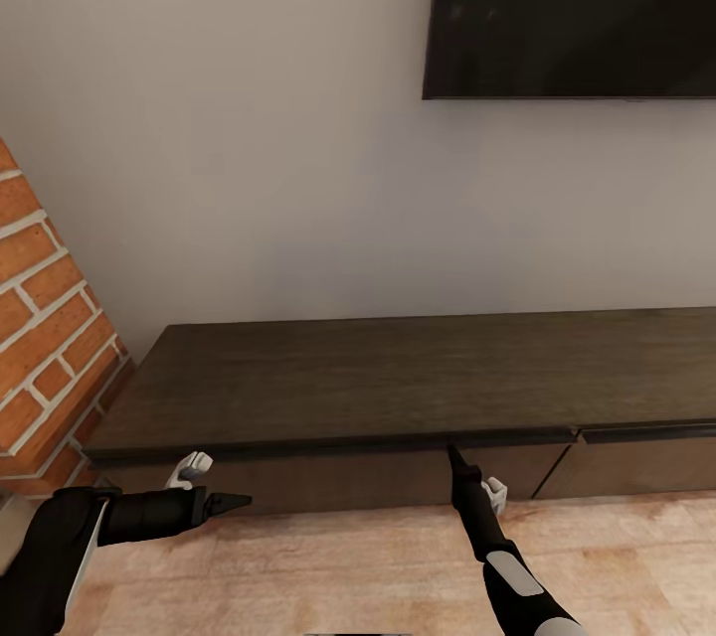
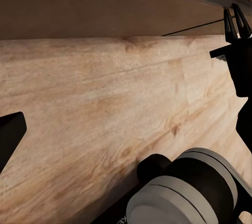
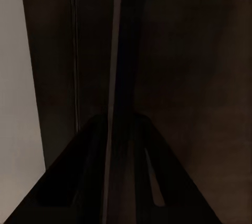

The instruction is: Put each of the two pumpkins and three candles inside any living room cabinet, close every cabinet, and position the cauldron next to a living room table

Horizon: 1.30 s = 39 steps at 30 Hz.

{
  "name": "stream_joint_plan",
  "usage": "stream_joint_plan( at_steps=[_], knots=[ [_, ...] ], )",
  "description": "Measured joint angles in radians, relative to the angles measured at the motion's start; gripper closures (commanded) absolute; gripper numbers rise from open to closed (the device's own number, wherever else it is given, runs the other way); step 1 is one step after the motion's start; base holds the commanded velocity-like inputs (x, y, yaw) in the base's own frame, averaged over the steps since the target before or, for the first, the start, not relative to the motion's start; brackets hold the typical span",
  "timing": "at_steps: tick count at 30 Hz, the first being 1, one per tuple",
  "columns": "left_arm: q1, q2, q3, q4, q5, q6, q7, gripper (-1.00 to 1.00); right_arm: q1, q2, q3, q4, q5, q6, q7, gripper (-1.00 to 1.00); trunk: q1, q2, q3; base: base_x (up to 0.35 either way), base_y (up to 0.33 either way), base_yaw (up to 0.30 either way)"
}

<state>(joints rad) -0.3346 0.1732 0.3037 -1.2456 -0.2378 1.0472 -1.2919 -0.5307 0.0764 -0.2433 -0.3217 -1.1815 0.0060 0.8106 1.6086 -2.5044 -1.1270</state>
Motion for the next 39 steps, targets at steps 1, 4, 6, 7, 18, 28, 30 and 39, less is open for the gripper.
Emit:
stream_joint_plan(
  at_steps=[1, 4, 6, 7, 18, 28, 30, 39],
  knots=[
    [0.0, 0.0, 0.0, 0.0, 0.0, 0.0, 0.0, -1.0, 0.0, 0.0, 0.0, 0.0, 0.0, 0.0, 0.0, 1.0, 0.0, 0.0, 0.0, 0.0, 0.0, 0.0],
    [0.0, 0.0, 0.0, 0.0, 0.0, 0.0, 0.0, -1.0, 0.0, 0.0, 0.0, 0.0, 0.0, 0.0, 0.0, 1.0, 0.0, 0.0, 0.0, 0.0, 0.0, 0.0],
    [0.0, 0.0, 0.0, 0.0, 0.0, 0.0, 0.0, -1.0, 0.0, 0.0, 0.0, 0.0, 0.0, 0.0, 0.0, 1.0, 0.0, 0.0, 0.0, 0.0, 0.0, 0.0],
    [0.0, 0.0, 0.0, 0.0, 0.0, 0.0, 0.0, -1.0, 0.0, 0.0, 0.0, 0.0, 0.0, 0.0, 0.0, 1.0, 0.0, 0.0, 0.0, -0.014, 0.0, 0.0],
    [0.0, 0.0, 0.0, 0.0, 0.0, 0.0, 0.0, -1.0, -0.001, 0.0, -0.005, -0.001, -0.005, -0.001, -0.004, 1.0, 0.0, 0.0, 0.0, -0.253, 0.0, 0.0],
    [0.0, 0.0, -0.001, 0.0, 0.0, 0.0, 0.0, -1.0, -0.001, 0.0, -0.014, -0.002, -0.01, -0.001, -0.005, 1.0, 0.0, 0.0, 0.0, -0.283, 0.0, 0.0],
    [0.0, 0.0, -0.001, 0.0, 0.0, 0.0, 0.0, -1.0, -0.001, 0.0, -0.015, -0.002, -0.01, -0.001, -0.005, 1.0, 0.0, 0.0, 0.0, -0.059, 0.0, 0.0],
    [0.0, 0.0, 0.0, 0.0, 0.0, 0.0, 0.0, -1.0, -0.001, 0.0, -0.016, -0.001, -0.011, -0.001, -0.004, 1.0, 0.0, 0.0, 0.0, -0.088, 0.0, 0.0]
  ],
)
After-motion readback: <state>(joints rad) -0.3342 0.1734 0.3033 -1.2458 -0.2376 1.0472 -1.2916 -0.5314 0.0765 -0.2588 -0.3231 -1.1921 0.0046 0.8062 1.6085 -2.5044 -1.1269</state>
